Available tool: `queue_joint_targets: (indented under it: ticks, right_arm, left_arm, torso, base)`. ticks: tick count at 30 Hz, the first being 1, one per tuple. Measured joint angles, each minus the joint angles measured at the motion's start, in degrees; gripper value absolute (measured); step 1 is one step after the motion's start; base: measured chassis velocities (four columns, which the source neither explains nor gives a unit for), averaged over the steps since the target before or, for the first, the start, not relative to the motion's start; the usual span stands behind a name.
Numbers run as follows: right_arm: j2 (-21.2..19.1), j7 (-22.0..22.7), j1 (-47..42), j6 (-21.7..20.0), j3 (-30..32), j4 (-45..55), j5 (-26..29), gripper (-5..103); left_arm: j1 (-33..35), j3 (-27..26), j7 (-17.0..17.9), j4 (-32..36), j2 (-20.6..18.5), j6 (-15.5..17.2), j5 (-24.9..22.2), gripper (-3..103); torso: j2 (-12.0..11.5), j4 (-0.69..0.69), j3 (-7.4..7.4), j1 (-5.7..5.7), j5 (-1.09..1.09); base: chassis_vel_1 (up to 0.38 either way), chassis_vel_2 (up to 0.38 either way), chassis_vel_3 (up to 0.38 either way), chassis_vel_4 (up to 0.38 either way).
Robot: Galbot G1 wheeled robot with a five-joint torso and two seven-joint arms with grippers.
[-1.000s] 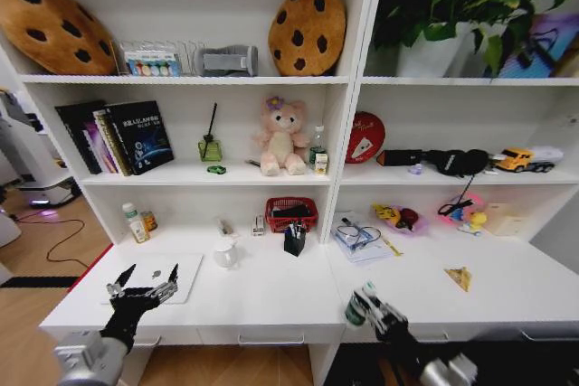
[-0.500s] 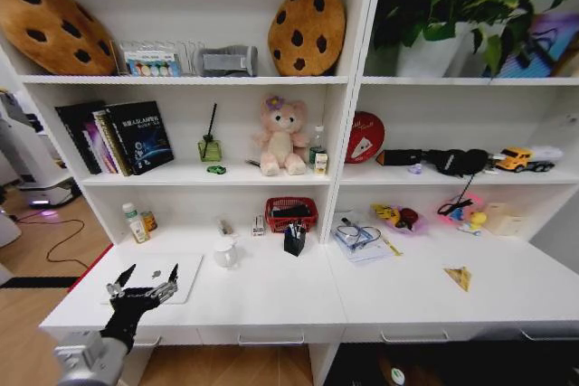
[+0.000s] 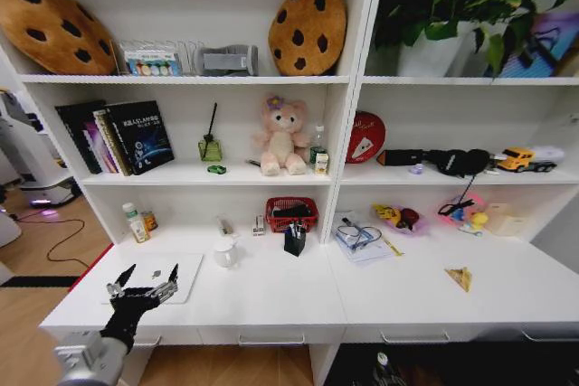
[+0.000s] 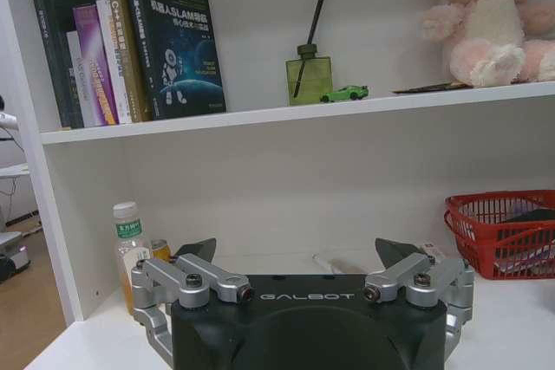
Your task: Organize the objects on the table.
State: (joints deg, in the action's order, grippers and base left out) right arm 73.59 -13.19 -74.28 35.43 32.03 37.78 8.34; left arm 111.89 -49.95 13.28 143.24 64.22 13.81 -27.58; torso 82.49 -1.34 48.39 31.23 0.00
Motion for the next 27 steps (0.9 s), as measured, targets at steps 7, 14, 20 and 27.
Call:
queue_joint_targets:
  ticks: [7, 14, 20, 27]
  right_arm:
    - [0.5, 0.7, -0.5, 0.4, 0.0, 1.1, -1.0, 60]
    - [-0.9, 0.7, -9.7, -3.1, 0.2, 16.5, 4.4, 86]
    - [-5.4, 0.8, -27.9, -5.4, 3.6, 42.4, 15.8, 99]
    - [-5.3, 2.0, -44.4, -5.5, 12.5, 71.0, 21.4, 100]
  left_arm:
    - [0.0, 0.0, 0.0, 0.0, 0.0, 0.0, 0.0, 100]
    - [0.0, 0.0, 0.0, 0.0, 0.0, 0.0, 0.0, 100]
    - [0.0, 0.0, 0.0, 0.0, 0.0, 0.0, 0.0, 100]
    - [0.0, 0.0, 0.0, 0.0, 0.0, 0.0, 0.0, 100]
  torso:
    - [0.0, 0.0, 0.0, 0.0, -0.01]
    - [0.0, 0.01, -0.01, 0.0, 0.0]
    - [0.0, -0.02, -0.02, -0.01, -0.04]
    - [0.0, -0.01, -0.02, -0.02, -0.03]
  base:
    - [0.0, 0.0, 0.0, 0.0]
    - [0.0, 0.0, 0.0, 0.0]
    - [0.0, 0.0, 0.0, 0.0]
    - [0.0, 0.0, 0.0, 0.0]
